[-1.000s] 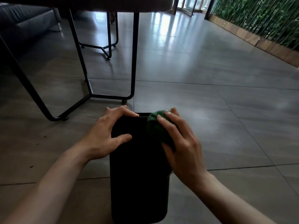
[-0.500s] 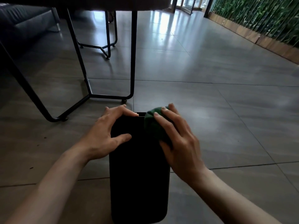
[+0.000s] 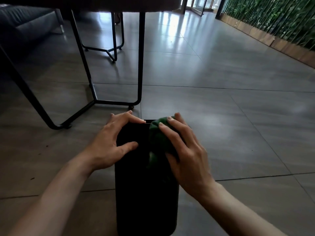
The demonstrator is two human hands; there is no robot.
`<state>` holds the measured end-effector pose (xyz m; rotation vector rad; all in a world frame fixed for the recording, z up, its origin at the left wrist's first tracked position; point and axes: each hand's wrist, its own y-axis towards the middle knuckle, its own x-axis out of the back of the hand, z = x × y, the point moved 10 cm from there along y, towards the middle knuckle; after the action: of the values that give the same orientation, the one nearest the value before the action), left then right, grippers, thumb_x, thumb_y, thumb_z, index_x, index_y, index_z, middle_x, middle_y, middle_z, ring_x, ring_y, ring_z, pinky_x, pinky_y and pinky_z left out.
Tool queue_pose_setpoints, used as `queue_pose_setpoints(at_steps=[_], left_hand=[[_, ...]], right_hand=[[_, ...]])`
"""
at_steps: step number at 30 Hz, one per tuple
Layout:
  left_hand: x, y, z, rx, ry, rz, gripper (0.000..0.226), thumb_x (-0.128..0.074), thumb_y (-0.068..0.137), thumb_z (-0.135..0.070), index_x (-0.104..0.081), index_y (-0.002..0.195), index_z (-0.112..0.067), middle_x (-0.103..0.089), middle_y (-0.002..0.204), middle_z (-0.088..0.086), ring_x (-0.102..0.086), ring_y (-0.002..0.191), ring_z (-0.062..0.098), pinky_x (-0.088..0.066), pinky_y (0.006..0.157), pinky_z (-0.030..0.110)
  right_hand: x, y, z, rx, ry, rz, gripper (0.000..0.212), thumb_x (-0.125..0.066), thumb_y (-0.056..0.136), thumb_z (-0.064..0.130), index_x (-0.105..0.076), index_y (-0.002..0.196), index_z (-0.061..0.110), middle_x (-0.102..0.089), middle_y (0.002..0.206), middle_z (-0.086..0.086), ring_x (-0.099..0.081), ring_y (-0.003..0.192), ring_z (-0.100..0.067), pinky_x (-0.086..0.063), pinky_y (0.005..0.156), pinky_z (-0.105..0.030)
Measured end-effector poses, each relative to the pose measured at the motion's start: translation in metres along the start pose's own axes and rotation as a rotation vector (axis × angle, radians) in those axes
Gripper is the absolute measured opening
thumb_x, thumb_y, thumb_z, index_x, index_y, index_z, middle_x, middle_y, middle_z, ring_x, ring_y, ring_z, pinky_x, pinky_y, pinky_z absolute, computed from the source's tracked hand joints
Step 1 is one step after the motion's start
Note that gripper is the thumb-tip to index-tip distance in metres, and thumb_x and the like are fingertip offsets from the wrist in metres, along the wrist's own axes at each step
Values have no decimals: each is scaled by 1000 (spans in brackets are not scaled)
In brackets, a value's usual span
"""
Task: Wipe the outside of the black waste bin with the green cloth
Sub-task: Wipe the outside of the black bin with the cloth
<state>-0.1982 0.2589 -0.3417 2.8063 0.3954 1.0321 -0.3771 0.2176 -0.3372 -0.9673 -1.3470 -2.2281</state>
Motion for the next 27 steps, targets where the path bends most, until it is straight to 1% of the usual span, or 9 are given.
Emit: queue_pose_setpoints(at_steps=[3,9,11,15,17,21,24,25,27], left_hand=[[2,1,-1,0,-3,-14,55,-78,78,-8,-58,118,-40,-42,129,-34,-32,141,3,-22,121,45],[-3,1,0,-11,-23,10,53,-77,79,-11,-57,120,-40,-38,128,-38,-29,143,4,-24,120,41],[-3,2,0,-17,-14,-7,54,-77,79,-9,-57,120,-38,-40,127,-34,-31,142,6,-26,118,37],[-2,1,2,-18,-8,5,56,-78,78,-11,-56,118,-43,-44,133,-25,-33,140,7,-26,114,31],[-1,0,2,-22,3,6,56,-78,78,-12,-56,118,-45,-43,132,-27,-34,139,7,-27,112,29],[2,-1,5,-26,9,-15,56,-78,78,-12,-56,118,-44,-40,132,-32,-33,140,8,-26,116,35],[-3,1,5,-19,-22,2,57,-78,79,-14,-54,117,-49,-40,134,-29,-31,139,2,-26,112,26],[-4,1,3,-30,-22,2,57,-78,78,-14,-54,117,-49,-40,132,-32,-31,139,0,-25,110,22],[-3,2,3,-41,-11,-10,56,-78,78,-12,-56,118,-46,-42,129,-36,-31,139,1,-25,111,23]], right_hand=[[-15,-19,12,97,-23,31,51,-71,94,1,-62,143,8,-53,154,-14,-34,155,-32,-44,118,-51],[-56,-141,56,586,-218,359,39,-52,110,22,-56,149,22,-51,158,-7,-30,157,-30,-39,121,-40],[-45,-114,47,501,-152,307,38,-52,108,16,-60,146,17,-54,155,-10,-34,155,-31,-42,119,-42],[-11,-20,10,117,-24,58,44,-63,102,12,-59,146,12,-51,156,-11,-32,157,-29,-46,117,-48],[-8,-3,5,61,-17,16,51,-69,98,10,-57,147,12,-49,157,-12,-30,157,-29,-45,117,-50],[-36,-64,35,318,-61,126,37,-62,103,8,-65,140,8,-57,150,-17,-37,153,-36,-43,118,-51],[-60,-136,64,648,-258,333,35,-51,111,20,-60,145,20,-56,154,-7,-31,156,-32,-38,122,-41],[-61,-142,64,690,-280,355,36,-49,112,22,-57,146,23,-54,155,-5,-30,157,-31,-36,123,-39],[-50,-117,57,605,-205,316,35,-51,110,19,-61,144,19,-56,153,-9,-34,155,-32,-40,121,-41]])
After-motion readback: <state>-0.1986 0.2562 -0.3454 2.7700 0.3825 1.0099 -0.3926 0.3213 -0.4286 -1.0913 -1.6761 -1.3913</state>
